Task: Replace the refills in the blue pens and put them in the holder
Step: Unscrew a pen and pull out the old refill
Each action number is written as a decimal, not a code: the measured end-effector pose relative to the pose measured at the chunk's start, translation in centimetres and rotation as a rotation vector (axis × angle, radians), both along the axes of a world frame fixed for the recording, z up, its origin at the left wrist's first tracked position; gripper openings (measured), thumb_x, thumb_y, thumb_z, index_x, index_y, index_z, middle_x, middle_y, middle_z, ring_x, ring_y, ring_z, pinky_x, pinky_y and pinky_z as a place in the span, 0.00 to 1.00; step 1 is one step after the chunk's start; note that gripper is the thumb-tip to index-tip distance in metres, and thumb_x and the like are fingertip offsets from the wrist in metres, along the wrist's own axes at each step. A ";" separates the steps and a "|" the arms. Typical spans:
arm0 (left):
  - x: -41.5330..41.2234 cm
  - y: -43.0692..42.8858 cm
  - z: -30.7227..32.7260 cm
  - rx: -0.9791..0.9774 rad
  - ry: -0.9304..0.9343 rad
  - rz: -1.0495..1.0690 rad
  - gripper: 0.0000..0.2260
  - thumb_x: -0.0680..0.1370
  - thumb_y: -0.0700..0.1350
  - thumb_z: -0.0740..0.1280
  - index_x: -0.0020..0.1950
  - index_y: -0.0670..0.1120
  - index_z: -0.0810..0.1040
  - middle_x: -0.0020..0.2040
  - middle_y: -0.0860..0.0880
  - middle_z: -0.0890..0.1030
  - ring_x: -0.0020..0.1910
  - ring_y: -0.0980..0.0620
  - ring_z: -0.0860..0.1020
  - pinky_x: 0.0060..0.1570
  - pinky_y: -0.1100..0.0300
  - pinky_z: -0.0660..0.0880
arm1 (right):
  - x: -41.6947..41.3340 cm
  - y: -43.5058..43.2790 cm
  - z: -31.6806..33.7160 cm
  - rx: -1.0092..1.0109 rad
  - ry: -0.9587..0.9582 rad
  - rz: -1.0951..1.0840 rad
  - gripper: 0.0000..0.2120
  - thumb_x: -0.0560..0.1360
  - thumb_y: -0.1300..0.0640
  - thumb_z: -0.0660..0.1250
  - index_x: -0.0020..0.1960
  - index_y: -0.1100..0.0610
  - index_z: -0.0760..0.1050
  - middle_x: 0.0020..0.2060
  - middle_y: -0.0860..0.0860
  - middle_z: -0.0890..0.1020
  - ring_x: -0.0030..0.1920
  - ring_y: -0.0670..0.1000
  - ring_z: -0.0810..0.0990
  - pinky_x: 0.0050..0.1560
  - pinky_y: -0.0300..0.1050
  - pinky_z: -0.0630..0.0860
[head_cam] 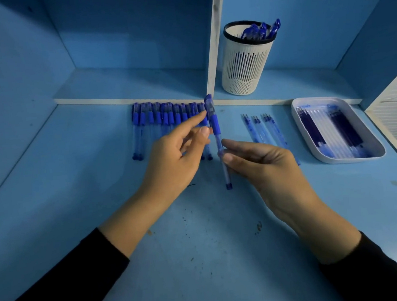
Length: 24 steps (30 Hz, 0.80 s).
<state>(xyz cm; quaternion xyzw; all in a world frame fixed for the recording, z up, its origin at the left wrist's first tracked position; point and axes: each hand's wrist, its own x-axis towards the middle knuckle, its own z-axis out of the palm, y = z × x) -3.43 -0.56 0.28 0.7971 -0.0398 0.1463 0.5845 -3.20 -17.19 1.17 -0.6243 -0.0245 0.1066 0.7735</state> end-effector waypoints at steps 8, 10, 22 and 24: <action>-0.1 -0.9 0.5 -0.315 0.029 0.017 0.14 0.78 0.40 0.69 0.62 0.55 0.76 0.48 0.49 0.86 0.47 0.54 0.83 0.56 0.56 0.79 | -0.7 0.7 -0.2 -0.024 -0.091 0.030 0.13 0.69 0.68 0.73 0.51 0.59 0.83 0.44 0.54 0.86 0.46 0.48 0.84 0.51 0.38 0.78; -0.1 -0.9 0.7 -0.365 0.016 0.013 0.15 0.79 0.38 0.68 0.62 0.53 0.76 0.45 0.51 0.86 0.45 0.56 0.83 0.50 0.62 0.79 | -0.7 0.6 -0.1 -0.027 -0.110 0.056 0.12 0.70 0.68 0.72 0.51 0.58 0.83 0.44 0.52 0.86 0.47 0.47 0.84 0.51 0.37 0.78; -2.2 0.5 0.0 -0.115 0.052 -0.207 0.11 0.76 0.44 0.70 0.57 0.54 0.81 0.45 0.53 0.82 0.30 0.53 0.76 0.28 0.64 0.73 | 0.1 -0.6 0.3 0.044 -0.284 -0.060 0.13 0.72 0.64 0.71 0.56 0.58 0.79 0.43 0.54 0.82 0.44 0.47 0.81 0.49 0.39 0.76; -2.6 0.7 -0.4 -0.084 0.052 -0.218 0.09 0.77 0.44 0.70 0.55 0.53 0.81 0.46 0.51 0.82 0.29 0.50 0.74 0.29 0.63 0.71 | 0.1 -0.5 0.1 -0.015 -0.298 -0.075 0.09 0.71 0.63 0.72 0.51 0.58 0.79 0.39 0.52 0.82 0.41 0.48 0.80 0.45 0.39 0.77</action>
